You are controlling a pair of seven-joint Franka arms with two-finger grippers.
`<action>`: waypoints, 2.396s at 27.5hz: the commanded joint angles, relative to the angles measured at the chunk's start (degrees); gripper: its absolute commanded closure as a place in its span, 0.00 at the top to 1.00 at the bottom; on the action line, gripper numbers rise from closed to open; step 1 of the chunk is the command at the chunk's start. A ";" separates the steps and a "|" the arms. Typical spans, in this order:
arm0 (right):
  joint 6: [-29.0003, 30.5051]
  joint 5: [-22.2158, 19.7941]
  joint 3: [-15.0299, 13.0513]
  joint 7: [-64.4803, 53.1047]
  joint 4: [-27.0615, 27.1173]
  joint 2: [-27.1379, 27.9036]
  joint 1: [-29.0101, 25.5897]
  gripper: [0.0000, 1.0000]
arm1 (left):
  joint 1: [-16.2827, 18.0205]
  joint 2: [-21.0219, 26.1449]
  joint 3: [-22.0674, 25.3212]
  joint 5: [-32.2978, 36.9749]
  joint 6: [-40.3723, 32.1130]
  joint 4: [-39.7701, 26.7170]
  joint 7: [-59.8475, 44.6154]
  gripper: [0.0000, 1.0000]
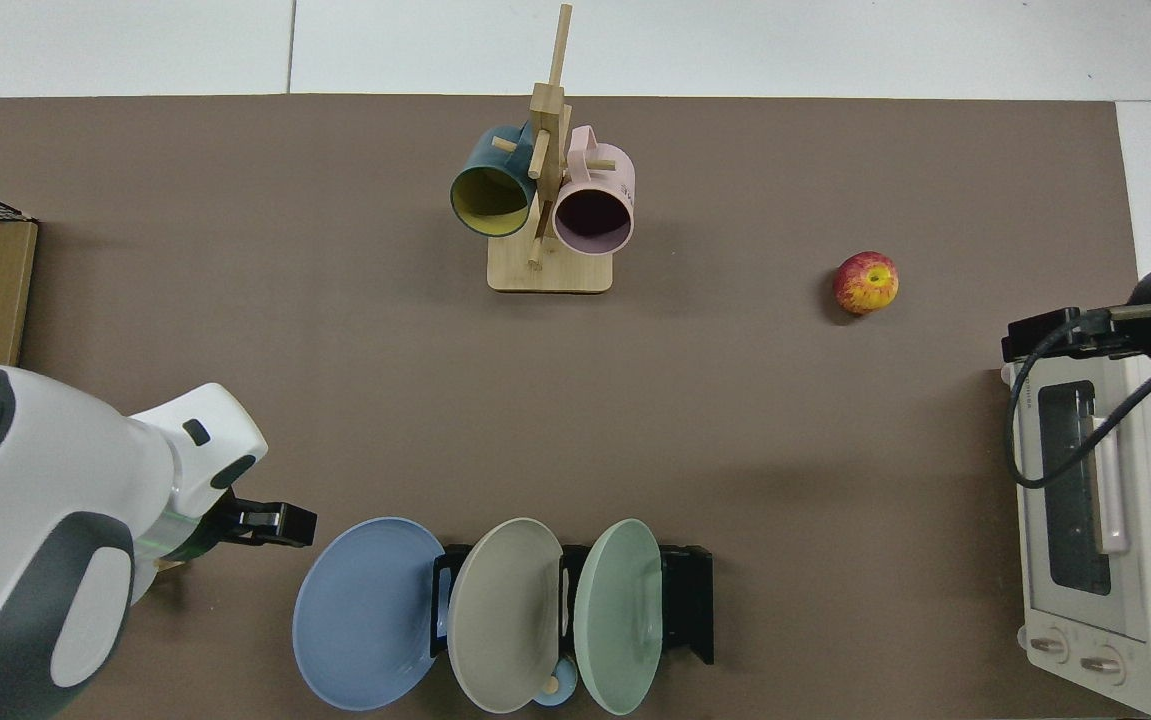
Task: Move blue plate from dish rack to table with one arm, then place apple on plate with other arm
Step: 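Grasp the blue plate with the left gripper while the right gripper grasps the apple, then lift the blue plate out of the rack and lower it onto the table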
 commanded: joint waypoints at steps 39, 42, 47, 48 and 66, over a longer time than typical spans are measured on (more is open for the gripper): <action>28.00 0.02 0.21 2.37 -1.63 21.67 3.76 1.00 | -0.67 -5.27 -11.31 -5.85 3.13 -9.15 -4.19 0.00; 28.79 -0.51 0.21 2.28 -1.46 24.22 3.41 1.00 | 0.21 -5.18 -11.31 -5.14 2.16 -6.25 -4.36 0.00; 30.20 -0.77 0.21 2.28 -0.22 26.95 3.76 1.00 | 0.83 -5.09 -11.22 -0.85 0.40 -1.94 -5.42 0.00; 30.29 -0.86 0.21 2.11 -0.05 27.39 3.76 1.00 | 1.17 -5.09 -11.13 0.12 0.13 -1.15 -5.42 0.00; 35.74 -1.83 0.21 1.41 0.39 31.17 3.06 1.00 | 2.59 11.51 -1.02 -15.51 12.34 10.64 -1.03 0.00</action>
